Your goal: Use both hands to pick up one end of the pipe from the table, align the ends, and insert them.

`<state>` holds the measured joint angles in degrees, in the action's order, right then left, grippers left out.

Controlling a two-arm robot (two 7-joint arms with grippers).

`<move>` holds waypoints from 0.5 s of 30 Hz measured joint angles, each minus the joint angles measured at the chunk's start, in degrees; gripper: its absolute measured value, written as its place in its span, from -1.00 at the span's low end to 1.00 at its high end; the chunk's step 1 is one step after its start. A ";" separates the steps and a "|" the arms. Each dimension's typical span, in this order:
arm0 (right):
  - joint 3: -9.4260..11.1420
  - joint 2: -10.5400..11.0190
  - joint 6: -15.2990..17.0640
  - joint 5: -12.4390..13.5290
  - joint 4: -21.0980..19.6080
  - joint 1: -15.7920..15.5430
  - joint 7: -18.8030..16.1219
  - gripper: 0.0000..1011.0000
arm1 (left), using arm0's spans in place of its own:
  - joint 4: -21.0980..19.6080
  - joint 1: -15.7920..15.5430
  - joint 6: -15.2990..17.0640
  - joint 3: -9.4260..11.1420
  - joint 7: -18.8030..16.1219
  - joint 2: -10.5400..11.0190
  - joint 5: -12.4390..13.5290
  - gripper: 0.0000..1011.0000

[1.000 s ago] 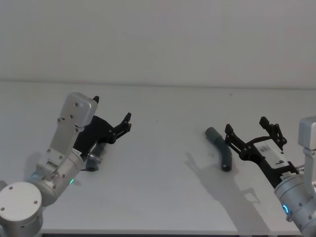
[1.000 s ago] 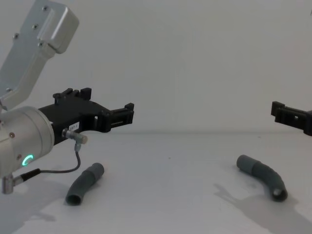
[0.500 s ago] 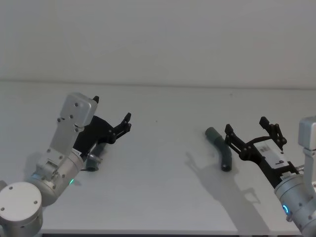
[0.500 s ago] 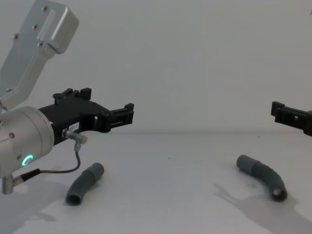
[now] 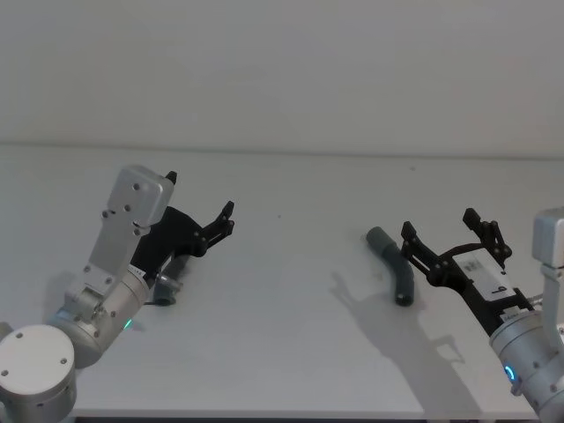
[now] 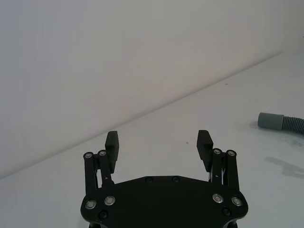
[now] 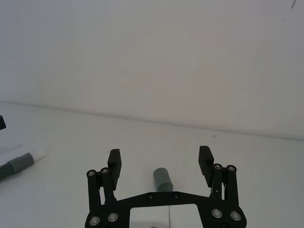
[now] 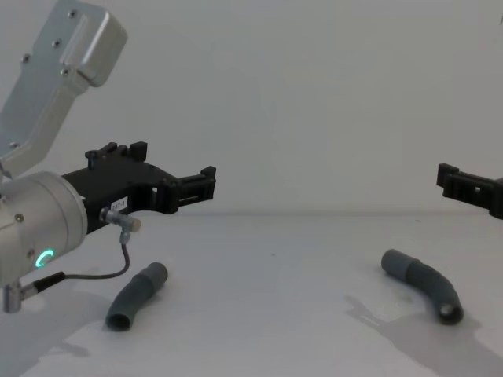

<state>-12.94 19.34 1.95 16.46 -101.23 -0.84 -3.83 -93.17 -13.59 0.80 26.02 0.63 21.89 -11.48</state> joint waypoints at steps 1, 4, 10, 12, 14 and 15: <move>0.00 0.00 0.00 0.00 0.00 0.00 0.00 0.98 | 0.00 0.00 0.00 0.00 0.00 0.00 0.00 0.98; 0.00 0.00 0.00 0.00 0.00 0.00 0.00 0.98 | 0.00 0.00 0.00 0.00 0.00 0.00 0.00 0.98; 0.00 0.00 0.00 0.00 0.00 0.00 0.00 0.98 | 0.00 0.00 0.00 0.00 0.00 0.00 0.00 0.98; 0.00 0.00 0.00 0.00 0.00 0.00 0.00 0.98 | 0.00 0.00 0.00 0.00 0.00 0.00 0.00 0.98; 0.00 0.00 0.00 0.00 0.00 0.00 0.00 0.98 | 0.00 0.00 0.00 0.00 0.00 0.00 0.00 0.98; 0.00 0.00 0.00 0.00 0.00 0.00 0.00 0.98 | 0.00 0.00 0.00 0.00 0.00 0.00 0.00 0.98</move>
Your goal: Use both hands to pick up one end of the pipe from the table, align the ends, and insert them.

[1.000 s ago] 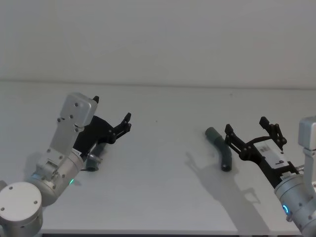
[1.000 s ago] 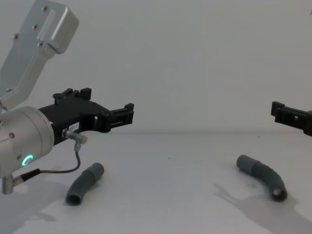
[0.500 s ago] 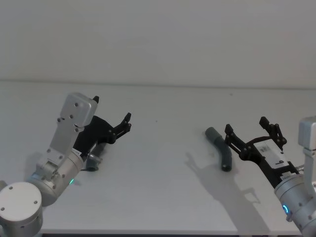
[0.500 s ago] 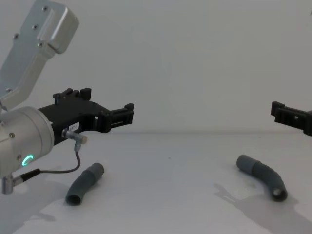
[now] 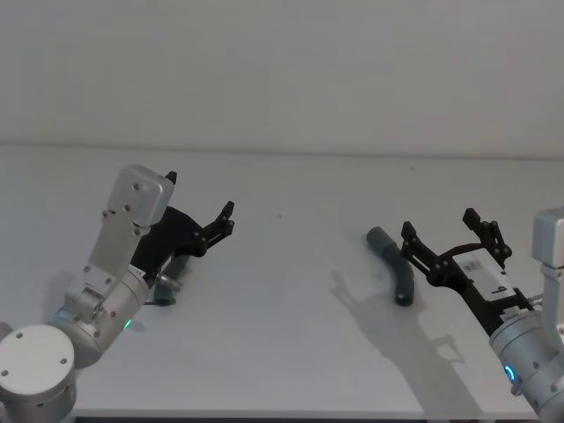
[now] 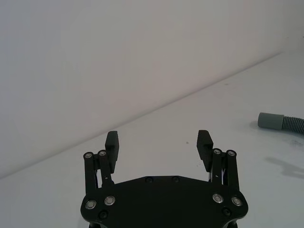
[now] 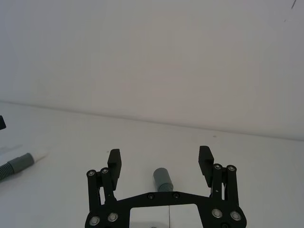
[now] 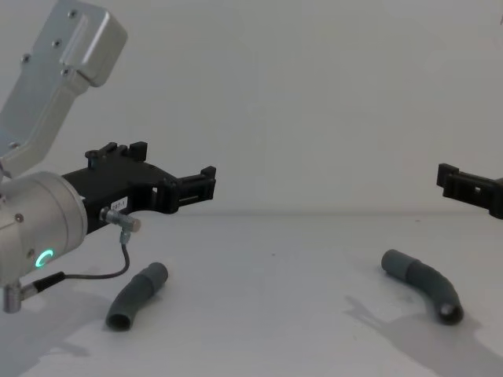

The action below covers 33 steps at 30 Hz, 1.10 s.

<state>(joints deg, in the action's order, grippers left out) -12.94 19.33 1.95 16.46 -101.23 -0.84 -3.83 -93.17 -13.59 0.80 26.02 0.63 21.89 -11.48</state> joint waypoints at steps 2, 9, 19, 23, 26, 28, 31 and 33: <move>0.00 0.00 0.00 0.00 0.00 0.00 0.00 0.98 | 0.00 0.00 0.00 0.00 0.00 0.00 0.00 0.98; 0.00 0.00 0.00 0.00 0.00 0.00 0.00 0.98 | -0.48 0.10 1.15 -0.08 -0.04 -0.04 0.00 0.98; 0.00 0.00 0.00 0.00 0.00 0.00 0.00 0.98 | -3.34 0.77 8.99 -0.94 -1.12 -0.12 -0.63 0.98; 0.00 0.00 0.00 0.00 0.00 0.00 0.00 0.98 | -4.72 1.19 13.05 -1.64 -1.86 -0.24 -1.25 0.98; 0.00 0.00 0.00 0.00 0.00 0.00 0.00 0.98 | -5.84 1.55 16.23 -2.35 -2.51 -0.41 -1.80 0.98; 0.00 0.00 0.00 0.00 0.00 0.00 0.00 0.98 | -6.33 1.71 18.19 -2.74 -2.89 -0.50 -2.14 0.98; 0.00 0.00 0.00 0.00 0.00 0.00 0.00 0.98 | -7.31 1.95 21.80 -3.65 -3.51 -0.71 -2.85 0.98; 0.00 0.00 0.00 0.00 0.00 0.00 0.00 0.98 | -7.88 2.08 24.08 -4.27 -3.82 -0.84 -3.36 0.98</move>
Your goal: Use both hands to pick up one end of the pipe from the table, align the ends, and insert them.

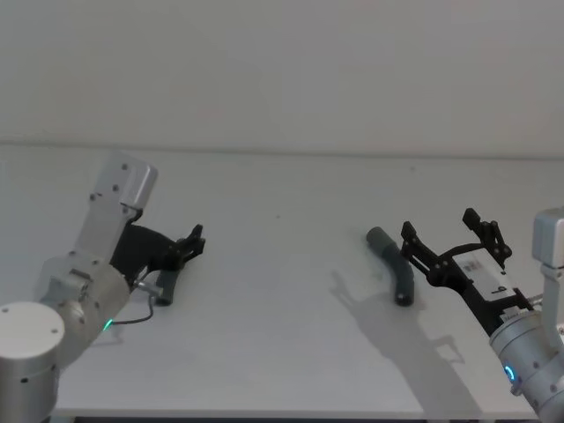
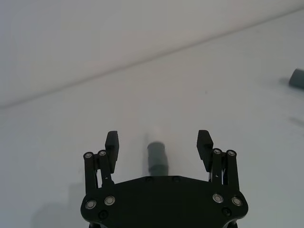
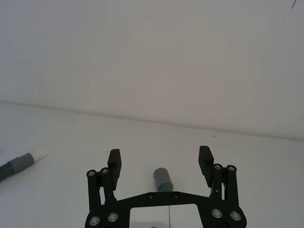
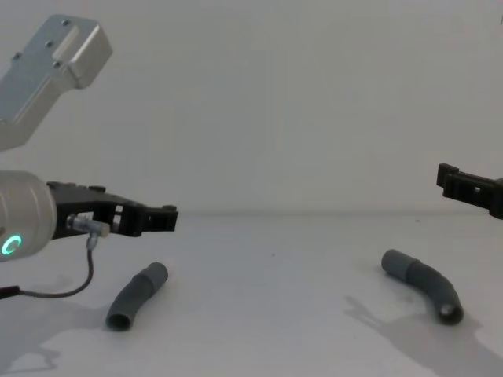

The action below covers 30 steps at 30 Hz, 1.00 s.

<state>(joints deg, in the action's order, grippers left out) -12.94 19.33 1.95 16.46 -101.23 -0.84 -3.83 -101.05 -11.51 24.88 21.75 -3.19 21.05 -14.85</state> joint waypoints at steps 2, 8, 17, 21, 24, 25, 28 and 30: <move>0.00 0.00 0.00 0.00 0.00 0.00 0.00 0.98 | -0.45 0.11 1.99 -0.61 -0.19 -0.12 -0.49 0.98; 0.00 0.00 0.00 0.00 0.00 0.00 0.00 0.98 | -1.11 0.31 6.34 -1.80 -0.33 -0.14 -1.53 0.98; 0.00 0.00 0.00 0.00 0.00 0.00 0.00 0.98 | -1.39 0.38 9.43 -2.51 0.52 0.20 -2.26 0.98; 0.00 0.00 0.00 0.00 0.00 0.00 0.00 0.98 | -1.40 0.42 10.20 -2.95 1.08 0.19 -2.67 0.98; 0.00 0.00 0.00 0.00 0.00 0.00 0.00 0.98 | -1.17 0.43 10.45 -3.23 1.32 0.00 -2.90 0.98; 0.00 0.00 0.00 0.00 0.00 0.00 0.00 0.98 | -1.07 0.43 10.48 -3.29 1.37 -0.05 -2.93 0.98; 0.00 0.00 0.00 0.00 0.00 0.00 0.00 0.98 | -0.60 0.33 10.51 -3.49 1.59 -0.30 -3.00 0.98; 0.00 0.00 0.00 0.00 0.00 0.00 0.00 0.98 | -0.20 0.15 10.47 -3.61 1.71 -0.51 -3.02 0.98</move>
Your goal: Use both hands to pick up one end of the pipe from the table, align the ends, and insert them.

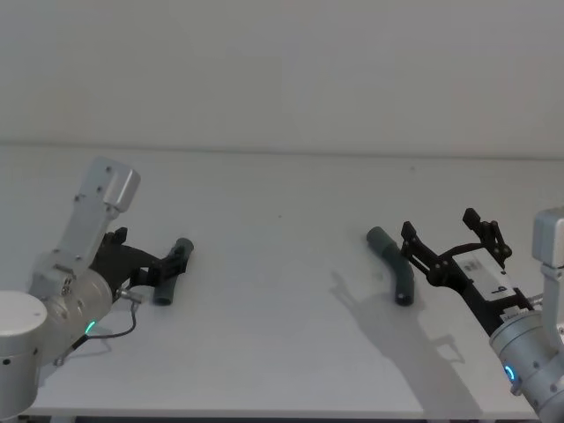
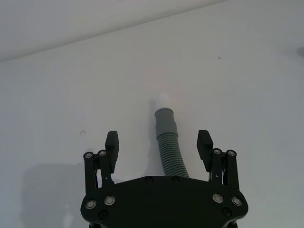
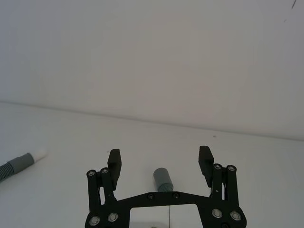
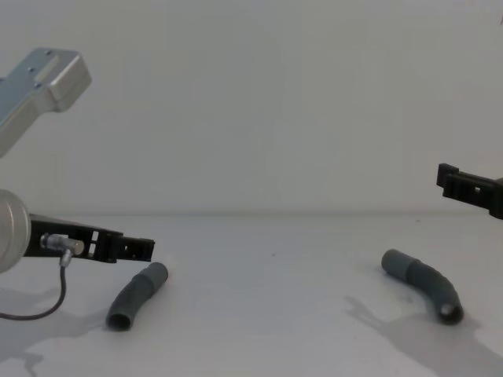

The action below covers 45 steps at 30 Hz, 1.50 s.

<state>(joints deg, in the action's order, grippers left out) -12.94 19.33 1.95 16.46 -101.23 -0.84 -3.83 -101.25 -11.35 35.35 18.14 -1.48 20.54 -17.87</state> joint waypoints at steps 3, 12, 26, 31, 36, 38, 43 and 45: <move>0.00 0.00 0.00 0.00 0.00 0.00 0.00 0.98 | 0.68 -0.33 -0.18 -0.16 0.14 -0.42 -0.04 0.98; 0.00 0.00 0.00 0.00 0.00 0.00 0.00 0.98 | 2.63 -1.44 -0.50 -0.54 0.23 -1.86 -0.18 0.98; 0.00 0.00 0.00 0.00 0.00 0.00 0.00 0.98 | 6.12 -3.60 1.04 -0.74 -0.12 -4.35 -0.14 0.98; 0.00 0.00 0.00 0.00 0.00 0.00 0.00 0.98 | 7.23 -4.29 1.93 -0.75 -0.19 -4.97 -0.09 0.98; 0.00 0.00 0.00 0.00 0.00 0.00 0.00 0.98 | 8.47 -5.16 2.80 -0.52 -0.07 -5.37 0.16 0.98; 0.00 0.00 0.00 0.00 0.00 0.00 0.00 0.98 | 9.02 -5.62 3.04 -0.31 0.12 -5.46 0.34 0.98; 0.00 0.00 0.00 0.00 0.00 0.00 0.00 0.98 | 10.16 -6.56 3.38 0.15 0.52 -5.68 0.75 0.98; 0.00 0.00 0.00 0.00 0.00 0.00 0.00 0.98 | 10.51 -6.84 3.49 0.29 0.63 -5.76 0.91 0.98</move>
<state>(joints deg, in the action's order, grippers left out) -12.94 19.33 1.95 16.46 -101.23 -0.84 -3.83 -90.74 -18.19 38.83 18.43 -0.85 14.78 -16.95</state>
